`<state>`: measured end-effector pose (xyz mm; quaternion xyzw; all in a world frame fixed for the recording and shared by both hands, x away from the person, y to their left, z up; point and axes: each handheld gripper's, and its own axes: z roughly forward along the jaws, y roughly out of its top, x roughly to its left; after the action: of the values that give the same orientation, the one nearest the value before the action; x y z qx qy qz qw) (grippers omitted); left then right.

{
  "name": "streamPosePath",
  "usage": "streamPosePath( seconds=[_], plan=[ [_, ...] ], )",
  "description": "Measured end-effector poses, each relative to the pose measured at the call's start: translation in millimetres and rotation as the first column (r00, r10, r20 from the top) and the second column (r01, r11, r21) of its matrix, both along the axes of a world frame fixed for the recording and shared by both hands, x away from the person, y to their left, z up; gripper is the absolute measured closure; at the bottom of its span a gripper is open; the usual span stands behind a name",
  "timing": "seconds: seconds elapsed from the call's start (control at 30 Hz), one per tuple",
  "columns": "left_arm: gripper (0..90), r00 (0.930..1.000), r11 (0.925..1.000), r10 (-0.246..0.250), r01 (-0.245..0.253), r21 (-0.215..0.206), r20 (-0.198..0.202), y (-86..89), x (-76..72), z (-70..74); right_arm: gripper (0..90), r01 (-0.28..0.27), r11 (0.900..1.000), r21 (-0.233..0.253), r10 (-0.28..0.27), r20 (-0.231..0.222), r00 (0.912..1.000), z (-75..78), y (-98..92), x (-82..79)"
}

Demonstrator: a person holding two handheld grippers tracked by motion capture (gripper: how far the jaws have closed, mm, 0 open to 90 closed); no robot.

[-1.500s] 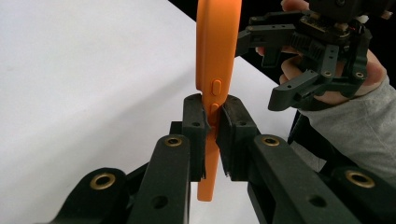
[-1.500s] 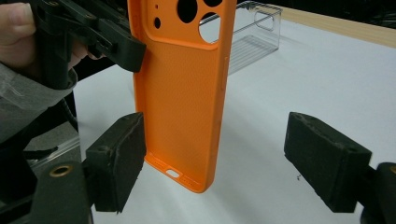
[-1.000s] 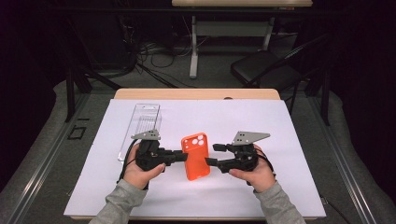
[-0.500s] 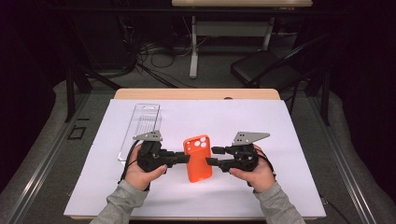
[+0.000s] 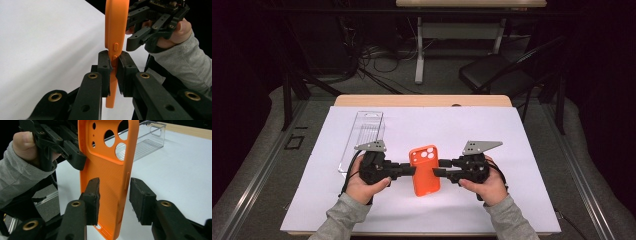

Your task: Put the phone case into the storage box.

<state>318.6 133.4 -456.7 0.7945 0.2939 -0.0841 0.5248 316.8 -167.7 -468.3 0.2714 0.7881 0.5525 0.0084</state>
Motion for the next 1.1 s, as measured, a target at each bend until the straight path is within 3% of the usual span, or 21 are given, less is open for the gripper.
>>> streamPosePath(
  seconds=[0.23, 0.53, 1.1],
  plan=[
    [81.9, 1.0, 1.0, -0.004, 0.004, -0.004, -0.004, -1.4, -0.9, -0.2, 66.0, -0.002, 1.0, 0.015, 0.003, -0.04, 0.9992, -1.5, -1.7, 1.6],
    [81.9, 0.9998, 0.9998, -0.017, 0.017, -0.004, -0.005, -3.2, -1.1, -1.1, 71.3, -0.007, 0.999, 0.033, 0.009, -0.054, 0.9985, -3.1, -4.2, 3.3],
    [81.9, 0.9997, 0.9998, -0.021, 0.021, -0.007, -0.011, -4.8, -1.6, -1.9, 71.7, -0.008, 1.0, 0.028, 0.01, -0.057, 0.9983, -4.5, -3.9, 4.2]
  ],
)
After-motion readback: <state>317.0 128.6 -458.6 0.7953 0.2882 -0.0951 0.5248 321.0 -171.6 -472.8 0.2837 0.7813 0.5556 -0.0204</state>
